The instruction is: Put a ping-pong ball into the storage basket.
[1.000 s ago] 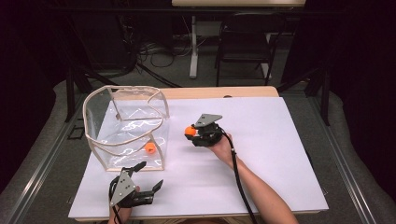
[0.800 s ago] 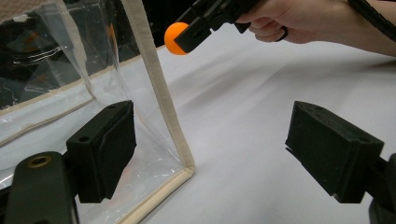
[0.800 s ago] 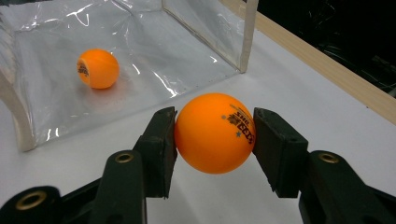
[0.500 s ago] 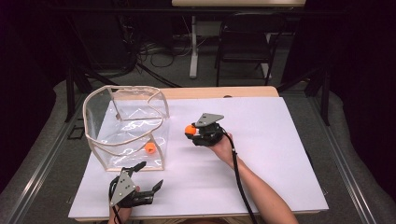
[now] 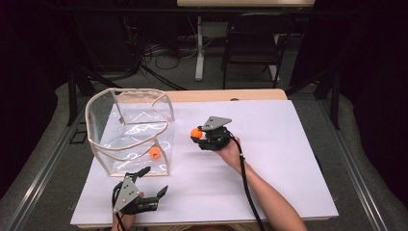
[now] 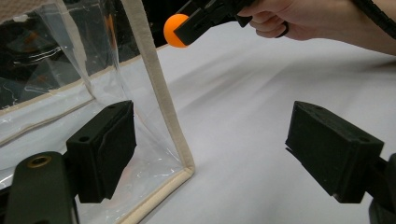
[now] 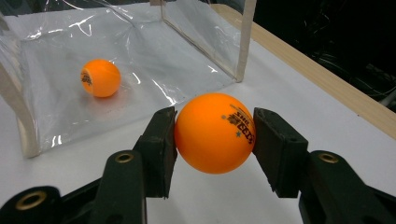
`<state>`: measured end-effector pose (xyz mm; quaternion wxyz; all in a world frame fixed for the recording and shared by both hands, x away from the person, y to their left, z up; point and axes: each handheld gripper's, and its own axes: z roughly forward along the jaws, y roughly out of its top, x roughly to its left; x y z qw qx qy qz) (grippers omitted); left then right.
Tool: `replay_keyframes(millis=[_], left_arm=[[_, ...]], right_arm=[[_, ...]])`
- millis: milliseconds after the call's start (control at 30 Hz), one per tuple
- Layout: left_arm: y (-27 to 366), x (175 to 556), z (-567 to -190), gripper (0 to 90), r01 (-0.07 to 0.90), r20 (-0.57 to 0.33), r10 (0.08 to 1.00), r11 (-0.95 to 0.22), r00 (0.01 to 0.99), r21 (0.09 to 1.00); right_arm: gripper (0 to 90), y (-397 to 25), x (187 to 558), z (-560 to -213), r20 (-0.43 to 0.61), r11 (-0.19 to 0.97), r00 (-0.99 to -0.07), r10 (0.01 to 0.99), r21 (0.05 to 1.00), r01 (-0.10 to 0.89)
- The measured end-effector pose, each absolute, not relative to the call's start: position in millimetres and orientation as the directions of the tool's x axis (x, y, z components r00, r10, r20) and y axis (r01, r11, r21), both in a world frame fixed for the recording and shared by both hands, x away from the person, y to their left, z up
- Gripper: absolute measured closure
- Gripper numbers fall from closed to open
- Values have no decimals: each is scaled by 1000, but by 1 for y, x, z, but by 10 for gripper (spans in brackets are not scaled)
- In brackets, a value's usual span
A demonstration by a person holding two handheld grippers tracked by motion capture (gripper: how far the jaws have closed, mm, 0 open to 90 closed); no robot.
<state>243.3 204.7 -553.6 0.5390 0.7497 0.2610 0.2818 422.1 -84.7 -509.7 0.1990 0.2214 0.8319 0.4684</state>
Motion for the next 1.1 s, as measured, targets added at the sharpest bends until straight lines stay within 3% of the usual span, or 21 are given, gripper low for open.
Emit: replay_keyframes(millis=[1100], left_arm=[[207,243,-553,158,91,134,703,-273,699,958]], right_arm=[[507,-82,419,-494,-141,483,-835,532,860,162]])
